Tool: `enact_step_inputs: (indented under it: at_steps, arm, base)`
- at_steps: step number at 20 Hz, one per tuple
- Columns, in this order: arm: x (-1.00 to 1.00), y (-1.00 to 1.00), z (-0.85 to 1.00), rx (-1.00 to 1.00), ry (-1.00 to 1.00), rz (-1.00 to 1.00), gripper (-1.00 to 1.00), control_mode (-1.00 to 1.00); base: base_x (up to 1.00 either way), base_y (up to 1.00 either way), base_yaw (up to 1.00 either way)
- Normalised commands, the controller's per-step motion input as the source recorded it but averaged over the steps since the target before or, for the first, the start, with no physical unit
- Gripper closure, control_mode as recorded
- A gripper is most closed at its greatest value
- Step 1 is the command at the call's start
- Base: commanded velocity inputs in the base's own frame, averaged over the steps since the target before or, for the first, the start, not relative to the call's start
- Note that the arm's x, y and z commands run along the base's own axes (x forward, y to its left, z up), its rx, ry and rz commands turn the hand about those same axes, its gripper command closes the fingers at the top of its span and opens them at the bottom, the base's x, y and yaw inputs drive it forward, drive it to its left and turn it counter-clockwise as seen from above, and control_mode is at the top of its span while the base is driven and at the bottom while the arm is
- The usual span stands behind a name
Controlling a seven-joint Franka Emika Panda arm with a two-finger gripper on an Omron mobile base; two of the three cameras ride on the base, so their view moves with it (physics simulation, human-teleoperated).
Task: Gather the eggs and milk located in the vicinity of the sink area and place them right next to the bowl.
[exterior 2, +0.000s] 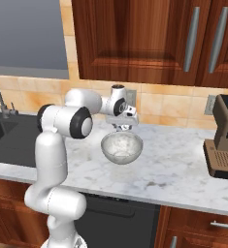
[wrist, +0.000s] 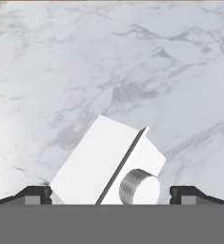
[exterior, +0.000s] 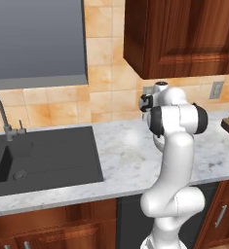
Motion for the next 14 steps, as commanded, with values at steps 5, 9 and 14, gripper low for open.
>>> enact_step_inputs:
  at_steps: [5,9,14]
  arm:
    - [0.00,0.00,-0.07,0.00,0.05,0.00,1.00,-1.00]
    - [0.00,0.00,0.00,0.00,0.00,0.00,1.00,-1.00]
    - [-0.07,0.00,-0.02,0.00,0.00,0.00,1.00,-1.00]
  base:
    - [0.00,0.00,0.00]
    - [0.00,0.00,0.00]
    - [0.00,0.00,0.00]
